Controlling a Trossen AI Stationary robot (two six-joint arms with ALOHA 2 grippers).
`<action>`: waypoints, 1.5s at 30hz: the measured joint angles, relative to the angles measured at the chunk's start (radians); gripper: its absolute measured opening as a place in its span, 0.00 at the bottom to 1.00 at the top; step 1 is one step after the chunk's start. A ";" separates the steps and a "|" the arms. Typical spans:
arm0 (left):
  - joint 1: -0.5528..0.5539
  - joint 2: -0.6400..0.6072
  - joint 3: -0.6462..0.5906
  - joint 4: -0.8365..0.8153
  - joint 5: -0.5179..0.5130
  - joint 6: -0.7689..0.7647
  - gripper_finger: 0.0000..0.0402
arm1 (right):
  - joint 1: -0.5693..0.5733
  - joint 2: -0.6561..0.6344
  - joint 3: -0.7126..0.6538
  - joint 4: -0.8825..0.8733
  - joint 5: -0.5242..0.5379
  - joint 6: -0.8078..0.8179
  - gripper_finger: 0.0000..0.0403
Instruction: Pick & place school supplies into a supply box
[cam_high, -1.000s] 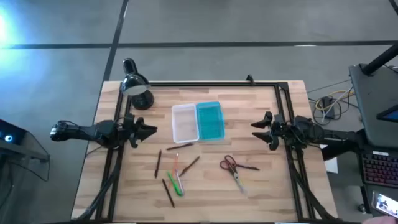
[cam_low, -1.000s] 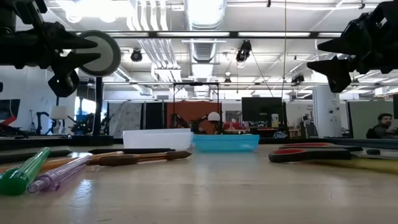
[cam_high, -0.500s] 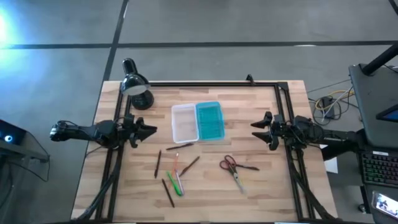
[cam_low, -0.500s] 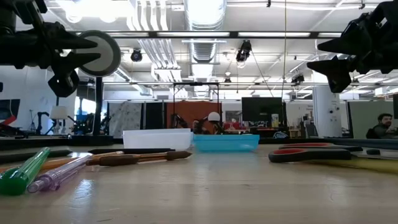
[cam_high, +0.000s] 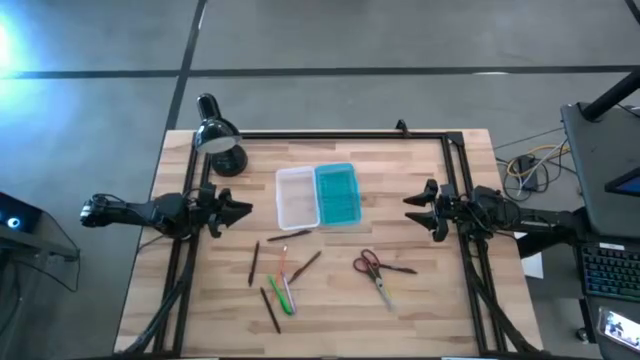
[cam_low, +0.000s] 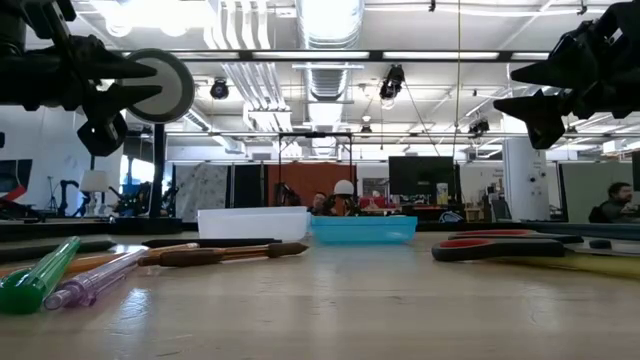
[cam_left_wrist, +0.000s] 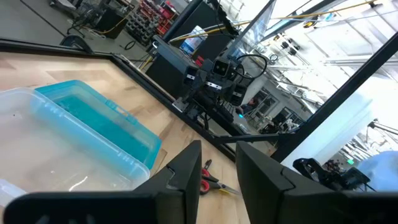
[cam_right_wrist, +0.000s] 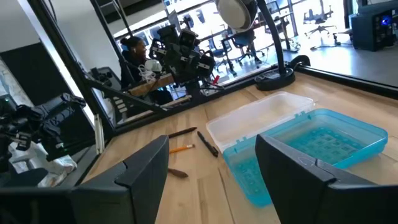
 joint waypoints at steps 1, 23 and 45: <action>0.000 0.000 0.000 0.000 0.000 0.000 0.21 | 0.000 0.000 0.000 0.000 0.000 0.000 0.57; 0.000 0.000 0.000 0.000 0.000 0.000 0.21 | 0.000 0.000 0.000 0.005 0.000 0.000 0.57; 0.000 0.000 0.000 0.000 0.000 0.000 0.21 | -0.002 0.005 0.000 0.341 0.542 0.652 0.57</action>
